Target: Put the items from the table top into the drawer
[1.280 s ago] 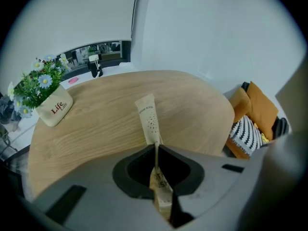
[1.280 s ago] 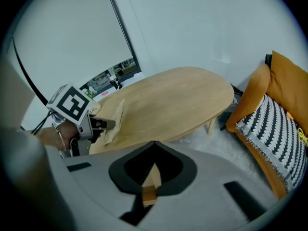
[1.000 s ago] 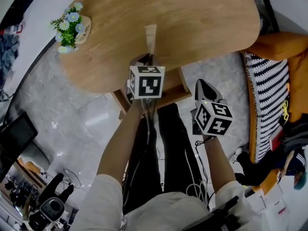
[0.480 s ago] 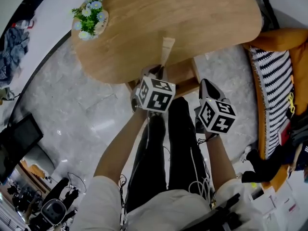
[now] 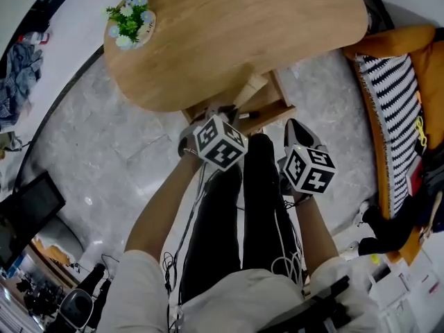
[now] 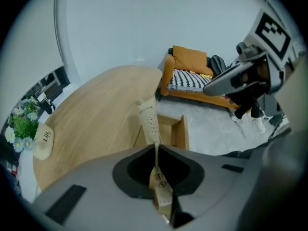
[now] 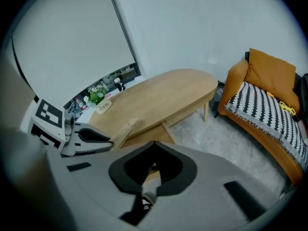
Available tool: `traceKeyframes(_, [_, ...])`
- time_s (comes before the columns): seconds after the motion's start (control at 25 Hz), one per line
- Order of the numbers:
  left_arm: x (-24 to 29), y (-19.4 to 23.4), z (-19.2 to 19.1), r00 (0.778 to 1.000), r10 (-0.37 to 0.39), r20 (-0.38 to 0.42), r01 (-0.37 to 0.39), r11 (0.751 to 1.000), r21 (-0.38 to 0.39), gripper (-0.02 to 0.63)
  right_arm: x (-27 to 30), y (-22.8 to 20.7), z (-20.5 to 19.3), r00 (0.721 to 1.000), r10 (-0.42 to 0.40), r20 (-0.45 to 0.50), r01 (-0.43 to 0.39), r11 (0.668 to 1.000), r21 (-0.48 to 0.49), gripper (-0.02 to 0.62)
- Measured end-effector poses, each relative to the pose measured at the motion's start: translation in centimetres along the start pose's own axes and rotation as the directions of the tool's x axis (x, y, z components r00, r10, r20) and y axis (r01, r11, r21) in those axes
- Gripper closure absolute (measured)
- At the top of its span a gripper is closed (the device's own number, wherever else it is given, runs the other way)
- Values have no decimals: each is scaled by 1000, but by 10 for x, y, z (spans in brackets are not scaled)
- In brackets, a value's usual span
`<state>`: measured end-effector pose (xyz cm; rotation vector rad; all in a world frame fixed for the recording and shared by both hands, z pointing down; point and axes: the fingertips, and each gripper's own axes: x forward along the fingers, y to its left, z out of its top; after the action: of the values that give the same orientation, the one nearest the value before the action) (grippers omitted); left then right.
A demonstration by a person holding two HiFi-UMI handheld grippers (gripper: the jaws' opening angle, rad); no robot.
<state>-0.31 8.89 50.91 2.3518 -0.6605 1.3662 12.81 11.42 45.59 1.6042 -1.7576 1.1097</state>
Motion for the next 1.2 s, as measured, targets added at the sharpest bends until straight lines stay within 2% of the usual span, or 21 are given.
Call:
traceKeyframes(0.16, [-3,-4,2,999,-49,8,49,998,-32,577,-4,-3,-4,1000,-4,3,4,1000,13,603])
traceKeyframes(0.28, [-4,-6,1,997,-70,14,71,995,-67,540,-6,-6,-4,1000,-6,10,6,1000,18,603])
traceKeyframes(0.44, [-7,0,-5,999,-35,13,36,995,-88,528,-7,-11,-4,1000,-11,17,11,1000,29,603])
traceKeyframes(0.6, [-14,9,-9,999,-2,35,8,989,-150,529,-7,-12,-6,1000,-15,17,14,999,37,603])
traceKeyframes(0.72, [-30,19,-3,995,50,81,-32,977,-211,529,-10,-10,-1,1000,-14,22,13,999,38,603])
traceKeyframes(0.8, [-53,25,6,987,100,129,-62,961,-270,531,-19,-6,7,999,-12,30,11,999,35,603])
traceKeyframes(0.92, [-100,37,21,962,191,195,-106,919,-381,551,-35,5,27,999,-4,52,3,1000,21,603])
traceKeyframes(1.08, [-174,47,45,926,261,273,-95,862,-499,574,-67,26,64,995,8,95,-8,1000,5,603])
traceKeyframes(1.2, [-232,48,66,900,308,308,-100,834,-542,584,-104,38,91,992,15,128,-14,1000,-7,603])
